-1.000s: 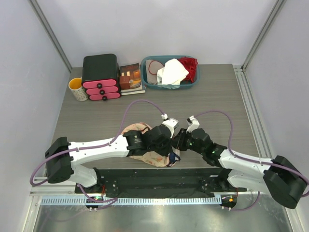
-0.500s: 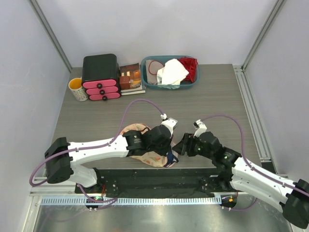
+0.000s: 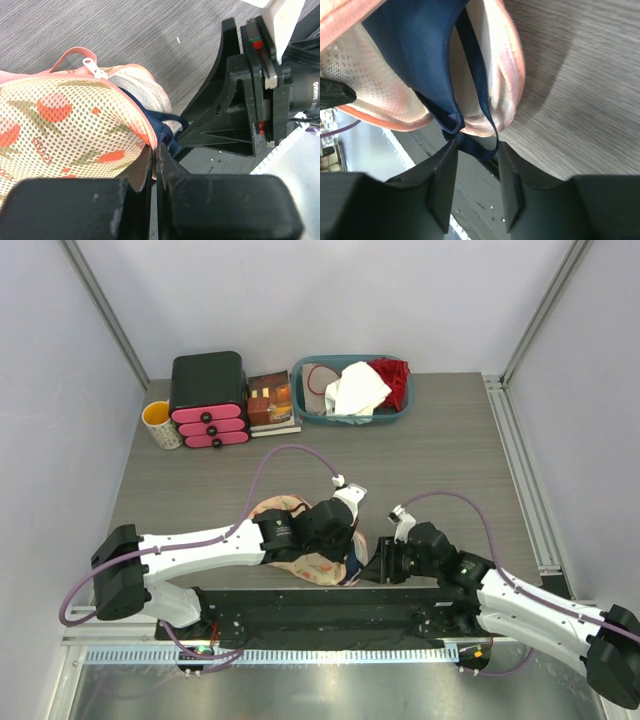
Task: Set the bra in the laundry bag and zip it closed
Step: Adjust the bra in the laundry bag.
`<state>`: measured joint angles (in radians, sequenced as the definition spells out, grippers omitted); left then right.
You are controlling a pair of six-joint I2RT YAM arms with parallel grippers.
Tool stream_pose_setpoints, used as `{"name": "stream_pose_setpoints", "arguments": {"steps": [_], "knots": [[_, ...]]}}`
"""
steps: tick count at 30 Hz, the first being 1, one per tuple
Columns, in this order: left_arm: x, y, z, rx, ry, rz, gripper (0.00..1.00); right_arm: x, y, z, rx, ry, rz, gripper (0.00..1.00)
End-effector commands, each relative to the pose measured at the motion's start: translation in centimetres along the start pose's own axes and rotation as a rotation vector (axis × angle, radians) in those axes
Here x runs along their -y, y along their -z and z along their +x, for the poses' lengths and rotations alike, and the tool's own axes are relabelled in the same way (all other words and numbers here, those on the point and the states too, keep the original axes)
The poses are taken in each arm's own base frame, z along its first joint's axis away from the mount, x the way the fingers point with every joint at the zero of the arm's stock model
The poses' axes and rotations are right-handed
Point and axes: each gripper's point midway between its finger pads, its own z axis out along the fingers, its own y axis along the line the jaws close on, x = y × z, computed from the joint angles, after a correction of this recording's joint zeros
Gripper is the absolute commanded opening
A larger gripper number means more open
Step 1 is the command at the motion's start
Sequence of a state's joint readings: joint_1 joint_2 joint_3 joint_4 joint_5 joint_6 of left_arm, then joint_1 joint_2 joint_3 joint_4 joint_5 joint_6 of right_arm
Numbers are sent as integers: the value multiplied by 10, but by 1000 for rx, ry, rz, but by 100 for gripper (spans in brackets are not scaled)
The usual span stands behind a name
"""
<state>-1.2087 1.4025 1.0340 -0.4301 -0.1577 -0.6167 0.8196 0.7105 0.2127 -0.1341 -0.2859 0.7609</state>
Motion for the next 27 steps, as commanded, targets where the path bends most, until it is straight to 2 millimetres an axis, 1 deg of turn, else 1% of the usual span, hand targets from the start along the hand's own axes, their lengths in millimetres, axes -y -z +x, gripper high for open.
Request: {"name": "stream_pose_setpoints", "arguments": {"steps": [1, 2, 3, 5, 6, 7, 8, 9, 10, 11, 13, 15, 16, 17, 19, 21, 22, 23, 24, 25, 27], "knots": [[11, 14, -26, 75, 2, 38, 0, -15, -4, -2, 12, 10, -74, 40], [11, 14, -26, 75, 3, 39, 0, -17, -5, -2, 16, 15, -87, 39], [12, 14, -26, 75, 4, 41, 0, -14, -7, 1, 1, 1, -74, 38], [14, 15, -27, 75, 6, 52, 0, -21, -10, -4, 25, 8, -111, 30], [14, 15, -27, 74, 6, 54, 0, -23, -11, -4, 29, 6, -121, 26], [15, 15, -26, 73, 4, 56, 0, -23, -13, -3, 28, -2, -121, 18], [15, 15, -26, 69, 3, 57, 0, -25, -14, -9, 55, 6, -130, 15], [15, 14, -25, 67, 5, 58, 0, -26, -15, -10, 63, 9, -128, 12], [16, 15, -26, 70, 5, 61, 0, -26, -16, -12, 69, 15, -122, 6], [16, 14, -25, 65, 5, 62, 0, -24, -17, -16, 91, 16, -109, 1], [16, 15, -24, 63, 4, 66, 0, -22, -18, -20, 115, 18, -91, 1], [18, 17, -25, 63, 5, 75, 0, -14, -18, -30, 168, 28, -49, 1], [18, 18, -24, 62, 5, 80, 0, -8, -18, -29, 184, 29, -28, 1], [19, 19, -25, 65, 7, 84, 0, -8, -16, -34, 215, 34, -28, 1], [18, 21, -24, 65, 7, 82, 0, 0, -15, -40, 255, 33, 11, 1], [20, 23, -25, 67, 9, 94, 0, 3, -12, -47, 304, 33, 21, 1], [24, 24, -26, 68, 11, 115, 0, 11, -13, -47, 332, 32, 41, 1], [27, 26, -26, 71, 11, 131, 0, 6, -12, -56, 381, 32, 12, 1], [29, 27, -27, 73, 11, 141, 0, 7, -13, -57, 393, 40, 9, 1], [30, 27, -27, 71, 11, 148, 0, 5, -13, -61, 422, 46, -5, 1], [32, 27, -28, 69, 10, 155, 0, 4, -17, -59, 417, 61, -14, 1]]}}
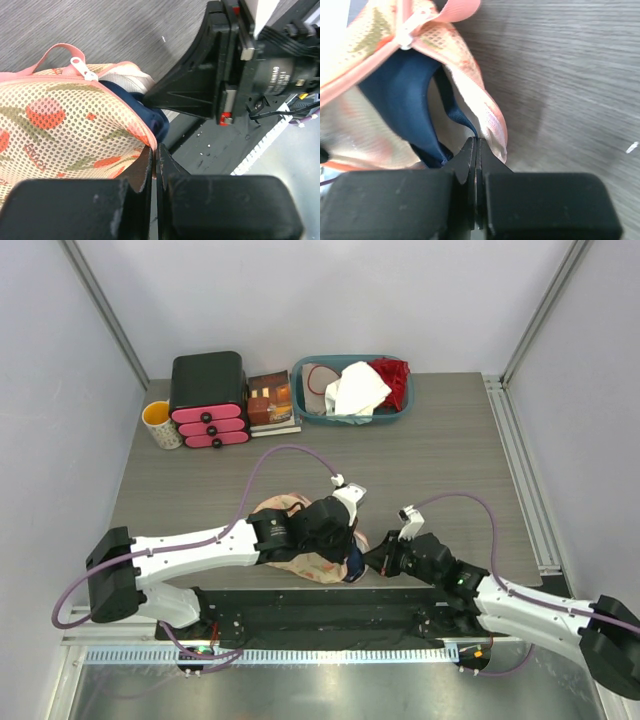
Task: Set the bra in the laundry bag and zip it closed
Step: Adjust the bra in the laundry bag.
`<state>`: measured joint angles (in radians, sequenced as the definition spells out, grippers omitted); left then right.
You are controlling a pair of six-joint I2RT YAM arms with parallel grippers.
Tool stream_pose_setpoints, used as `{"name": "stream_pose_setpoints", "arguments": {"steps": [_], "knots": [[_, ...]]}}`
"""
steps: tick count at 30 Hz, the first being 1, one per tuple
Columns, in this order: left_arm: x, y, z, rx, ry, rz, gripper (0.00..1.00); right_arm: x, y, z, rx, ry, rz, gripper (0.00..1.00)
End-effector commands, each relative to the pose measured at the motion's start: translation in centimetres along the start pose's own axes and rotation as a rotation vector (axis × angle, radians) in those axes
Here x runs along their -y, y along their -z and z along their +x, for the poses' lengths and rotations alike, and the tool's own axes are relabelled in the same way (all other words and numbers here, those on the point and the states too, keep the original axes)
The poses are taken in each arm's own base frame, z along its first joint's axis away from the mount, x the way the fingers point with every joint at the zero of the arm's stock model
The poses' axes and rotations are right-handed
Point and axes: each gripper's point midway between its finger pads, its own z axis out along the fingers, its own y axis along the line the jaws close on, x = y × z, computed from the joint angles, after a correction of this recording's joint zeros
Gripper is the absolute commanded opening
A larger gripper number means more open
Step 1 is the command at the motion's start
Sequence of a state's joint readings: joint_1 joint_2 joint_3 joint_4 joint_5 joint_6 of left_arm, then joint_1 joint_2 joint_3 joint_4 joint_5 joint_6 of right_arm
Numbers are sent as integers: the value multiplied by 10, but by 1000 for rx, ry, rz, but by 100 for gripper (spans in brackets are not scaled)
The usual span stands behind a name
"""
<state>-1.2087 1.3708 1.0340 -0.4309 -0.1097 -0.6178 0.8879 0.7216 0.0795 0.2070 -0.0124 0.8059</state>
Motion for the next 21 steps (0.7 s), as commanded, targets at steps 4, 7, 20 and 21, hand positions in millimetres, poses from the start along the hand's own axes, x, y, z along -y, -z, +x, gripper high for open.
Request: {"name": "stream_pose_setpoints", "arguments": {"steps": [4, 7, 20, 21], "knots": [[29, 16, -26, 60, -4, 118, 0, -28, -10, -27, 189, 40, -141, 1], [34, 14, -26, 55, -12, 127, 0, -43, -11, -30, 213, 75, -191, 1], [38, 6, -23, 34, -33, 108, 0, -45, -36, -18, 130, 92, -148, 4], [34, 6, -25, 44, -31, 84, 0, -42, -36, -15, 118, 90, -139, 6]]}}
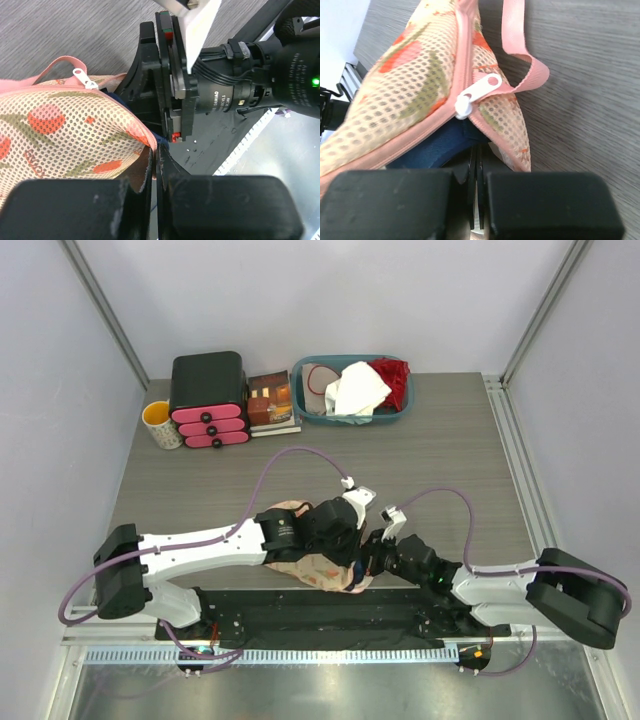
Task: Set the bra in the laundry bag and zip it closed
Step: Adjust the bra in the laundry bag.
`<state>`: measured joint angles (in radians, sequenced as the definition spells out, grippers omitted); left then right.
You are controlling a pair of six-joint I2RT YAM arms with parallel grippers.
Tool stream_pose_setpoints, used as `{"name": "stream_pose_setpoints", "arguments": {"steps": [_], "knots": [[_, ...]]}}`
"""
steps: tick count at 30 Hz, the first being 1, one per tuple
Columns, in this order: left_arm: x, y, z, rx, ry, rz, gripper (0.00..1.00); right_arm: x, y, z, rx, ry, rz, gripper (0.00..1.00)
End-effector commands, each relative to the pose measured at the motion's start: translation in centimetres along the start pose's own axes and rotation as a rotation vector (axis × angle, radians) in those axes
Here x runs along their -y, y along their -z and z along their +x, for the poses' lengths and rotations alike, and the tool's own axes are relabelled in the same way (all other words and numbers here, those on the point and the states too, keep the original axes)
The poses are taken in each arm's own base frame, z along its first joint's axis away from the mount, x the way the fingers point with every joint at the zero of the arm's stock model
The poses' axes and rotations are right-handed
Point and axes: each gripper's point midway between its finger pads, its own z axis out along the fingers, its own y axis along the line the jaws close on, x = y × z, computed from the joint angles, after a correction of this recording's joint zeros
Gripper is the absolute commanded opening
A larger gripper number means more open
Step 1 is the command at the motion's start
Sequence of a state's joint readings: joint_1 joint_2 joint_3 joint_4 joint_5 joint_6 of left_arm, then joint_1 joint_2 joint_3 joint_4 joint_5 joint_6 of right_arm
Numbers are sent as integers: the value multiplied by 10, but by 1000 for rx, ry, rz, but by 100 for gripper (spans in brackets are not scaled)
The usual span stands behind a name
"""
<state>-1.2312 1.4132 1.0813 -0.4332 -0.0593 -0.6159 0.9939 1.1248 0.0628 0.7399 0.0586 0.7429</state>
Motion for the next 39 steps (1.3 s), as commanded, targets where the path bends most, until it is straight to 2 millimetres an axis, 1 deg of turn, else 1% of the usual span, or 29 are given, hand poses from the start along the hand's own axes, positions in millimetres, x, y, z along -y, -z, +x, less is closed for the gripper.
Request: {"name": "stream_pose_setpoints", "arguments": {"steps": [1, 3, 7, 10, 11, 12, 13, 15, 18, 20, 21, 23, 24, 25, 27, 29, 30, 32, 33, 34, 35, 36, 37, 38, 39], "knots": [[9, 11, -24, 71, -17, 5, 0, -14, -5, -15, 42, -5, -23, 8], [4, 14, -24, 80, -14, -18, 0, -5, 2, -10, 26, -6, 9, 18], [-1, 23, -29, 110, -19, -41, 0, 7, 16, -5, 0, 7, 68, 28], [-4, 27, -28, 107, -27, -53, 0, 8, 26, -9, -2, 7, 85, 35], [-5, 27, -29, 109, -27, -59, 0, 9, 28, -8, -8, 6, 93, 35], [-7, 28, -29, 109, -28, -64, 0, 14, 32, -4, -33, 9, 126, 36], [-8, 28, -28, 107, -28, -69, 0, 13, 33, -6, -28, 3, 128, 38], [-9, 30, -29, 112, -29, -74, 0, 17, 37, -2, -55, -3, 153, 39], [-12, 34, -31, 116, -33, -92, 0, 15, 42, 0, -69, -35, 153, 40], [-14, 35, -31, 115, -38, -100, 0, 12, 45, -3, -56, -48, 148, 42], [-15, 35, -29, 106, -43, -103, 0, 16, 48, -1, -72, -46, 170, 43], [-15, 34, -29, 100, -48, -106, 0, 14, 53, -7, -57, -49, 176, 47], [-14, 32, -27, 90, -52, -99, 0, 16, 57, -11, -60, -43, 207, 48], [-13, 28, -25, 77, -57, -98, 0, 15, 59, -14, -56, -42, 215, 53], [-11, 24, -25, 67, -60, -91, 0, 19, 67, -23, -46, -45, 275, 55], [-5, 16, -23, 54, -59, -66, 0, 25, 73, -27, -42, -54, 334, 63], [-3, 13, -23, 49, -56, -56, 0, 24, 73, -29, -45, -66, 348, 63], [-1, 5, -20, 36, -47, -50, 6, 29, 73, -33, -36, -64, 400, 64], [0, 3, -19, 33, -47, -46, 15, 26, 72, -42, -19, -66, 413, 64], [0, 1, -17, 27, -39, -44, 21, 32, 70, -44, -18, -52, 458, 64], [0, 1, -19, 34, -34, -39, 34, 30, 69, -57, 13, -56, 478, 64], [1, 1, -17, 34, -33, -34, 40, 36, 72, -61, 16, -50, 524, 65], [0, 2, -16, 34, -25, -37, 45, 44, 72, -65, 18, -44, 570, 68], [0, 4, -15, 35, -20, -36, 53, 44, 72, -73, 22, -50, 582, 69], [0, 9, -16, 47, -15, -32, 62, 58, 75, -83, 41, -80, 632, 69]]}}
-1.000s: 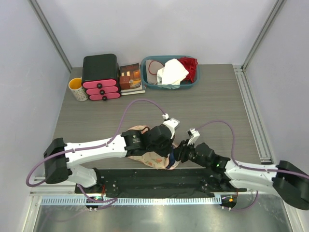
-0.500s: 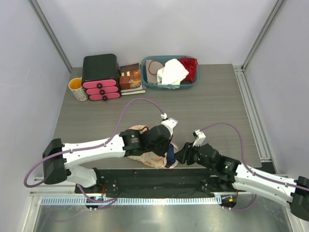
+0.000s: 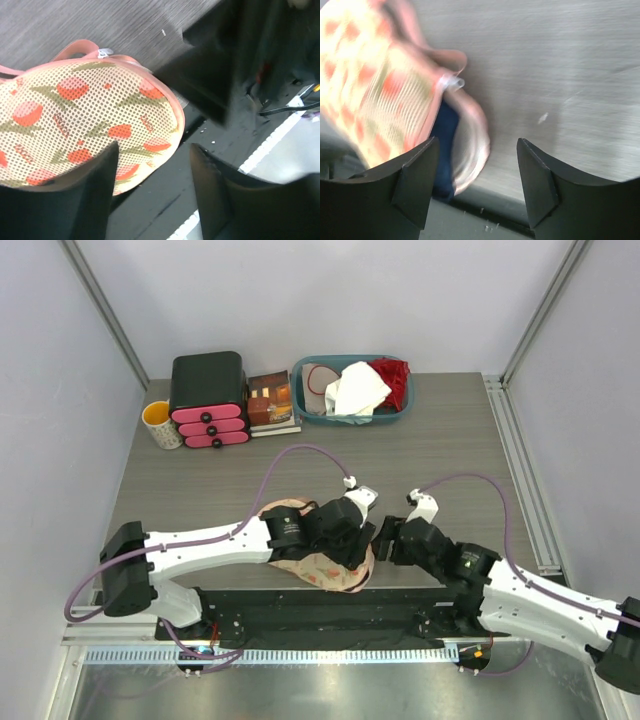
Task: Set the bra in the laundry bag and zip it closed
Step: Adjust the bra in the laundry bag, then adjust the laundry bag at the center of the board.
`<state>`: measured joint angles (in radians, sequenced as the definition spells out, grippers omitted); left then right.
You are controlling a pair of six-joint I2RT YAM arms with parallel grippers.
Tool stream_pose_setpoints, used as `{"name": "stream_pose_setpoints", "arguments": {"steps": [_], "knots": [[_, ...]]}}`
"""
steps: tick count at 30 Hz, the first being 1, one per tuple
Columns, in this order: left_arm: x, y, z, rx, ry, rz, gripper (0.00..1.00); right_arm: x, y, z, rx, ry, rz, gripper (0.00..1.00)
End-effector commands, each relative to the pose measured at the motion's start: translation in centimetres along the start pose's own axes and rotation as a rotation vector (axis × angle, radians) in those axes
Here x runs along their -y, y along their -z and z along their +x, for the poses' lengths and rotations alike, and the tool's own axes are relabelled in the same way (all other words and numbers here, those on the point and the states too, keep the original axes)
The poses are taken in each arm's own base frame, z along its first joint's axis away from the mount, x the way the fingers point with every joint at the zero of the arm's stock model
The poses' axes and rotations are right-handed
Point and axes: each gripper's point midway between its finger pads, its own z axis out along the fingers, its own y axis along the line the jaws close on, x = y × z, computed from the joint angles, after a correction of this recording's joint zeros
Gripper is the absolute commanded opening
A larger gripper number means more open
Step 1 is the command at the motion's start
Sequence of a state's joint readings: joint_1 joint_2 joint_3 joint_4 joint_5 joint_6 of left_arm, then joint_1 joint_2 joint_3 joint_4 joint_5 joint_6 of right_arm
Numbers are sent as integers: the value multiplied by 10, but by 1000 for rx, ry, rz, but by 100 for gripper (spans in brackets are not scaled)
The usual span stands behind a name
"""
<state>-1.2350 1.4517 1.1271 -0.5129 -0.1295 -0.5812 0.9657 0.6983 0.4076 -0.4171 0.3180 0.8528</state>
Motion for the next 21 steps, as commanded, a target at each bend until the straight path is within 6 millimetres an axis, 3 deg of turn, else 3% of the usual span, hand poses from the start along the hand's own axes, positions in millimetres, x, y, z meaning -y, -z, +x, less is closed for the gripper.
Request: {"name": "stream_pose_setpoints", "arguments": {"steps": [1, 2, 3, 4, 5, 8, 10, 11, 12, 13, 14, 15, 19, 21], "knots": [[9, 16, -14, 72, 50, 54, 64, 28, -5, -43, 60, -46, 165, 70], [7, 19, -13, 81, 65, 48, 64, 24, -7, -42, 25, -53, 131, 69], [6, 31, -16, 112, 90, 62, 62, 32, -10, -54, 45, -94, 143, 69], [-1, 30, -2, 93, 136, 50, 58, 33, -12, -57, 38, -96, 132, 69], [-3, 32, 3, 99, 175, 50, 44, 31, -13, -61, 34, -81, 113, 69], [-17, 38, 28, 110, 340, 52, 26, 33, -18, -74, 33, -60, 117, 69], [-36, 37, 53, 116, 427, 16, 24, 17, -23, -77, 8, -50, 42, 69], [-39, 37, 58, 123, 508, 13, 25, 4, -29, -76, -19, -56, -12, 69], [-55, 30, 76, 123, 555, -38, 27, -3, -32, -75, -29, -57, -52, 69], [-62, 36, 79, 149, 611, -47, 33, -9, -36, -74, -39, -60, -81, 68], [-68, 35, 83, 165, 735, -69, 34, -14, -43, -74, -42, -68, -105, 68], [-86, 30, 100, 177, 772, -125, 34, -17, -46, -72, -60, -67, -119, 68], [-104, 33, 103, 270, 893, -132, 57, -23, -57, -71, -89, -70, -146, 67], [-110, 33, 102, 305, 926, -143, 58, -28, -60, -72, -84, -71, -171, 67]]}}
